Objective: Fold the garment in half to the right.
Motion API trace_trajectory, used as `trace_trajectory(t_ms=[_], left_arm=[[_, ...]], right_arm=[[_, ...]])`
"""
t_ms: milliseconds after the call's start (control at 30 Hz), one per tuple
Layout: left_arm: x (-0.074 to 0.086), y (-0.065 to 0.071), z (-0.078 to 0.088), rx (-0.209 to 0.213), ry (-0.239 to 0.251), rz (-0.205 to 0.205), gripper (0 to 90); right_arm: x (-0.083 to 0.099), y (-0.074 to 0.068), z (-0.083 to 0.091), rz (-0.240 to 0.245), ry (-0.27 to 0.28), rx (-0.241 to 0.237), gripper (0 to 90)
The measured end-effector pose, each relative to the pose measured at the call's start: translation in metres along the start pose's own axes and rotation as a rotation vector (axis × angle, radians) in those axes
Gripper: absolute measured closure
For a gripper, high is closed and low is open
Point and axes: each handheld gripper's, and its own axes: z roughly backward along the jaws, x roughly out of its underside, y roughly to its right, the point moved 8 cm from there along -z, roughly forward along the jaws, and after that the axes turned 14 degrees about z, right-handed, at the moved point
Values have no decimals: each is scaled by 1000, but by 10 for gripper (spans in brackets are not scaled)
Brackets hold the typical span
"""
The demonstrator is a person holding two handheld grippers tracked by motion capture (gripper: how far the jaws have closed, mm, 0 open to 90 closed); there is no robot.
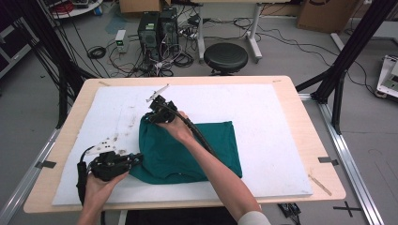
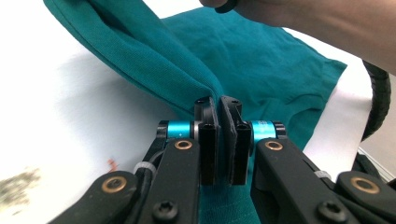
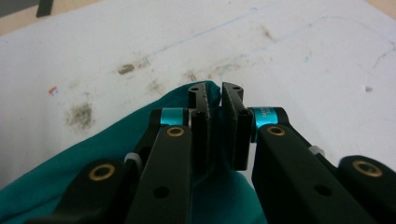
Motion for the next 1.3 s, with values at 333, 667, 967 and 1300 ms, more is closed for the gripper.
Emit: trace_trajectory(t_ms=[333,667,967,1300], left_arm=[[3,28,-33,40,-33,-41,855],[4,49,-63,53,-71,-73,855],[4,63,-83,89,-86,-70,855],[1,78,-101,105,-98,-94,855]], right_arm=[[21,7,23,12,-33,-2,837],[44,15,43,5,-55,2,846],[66,24,63,-56,-30,3,847],[79,32,82,-65,-49,21,846]])
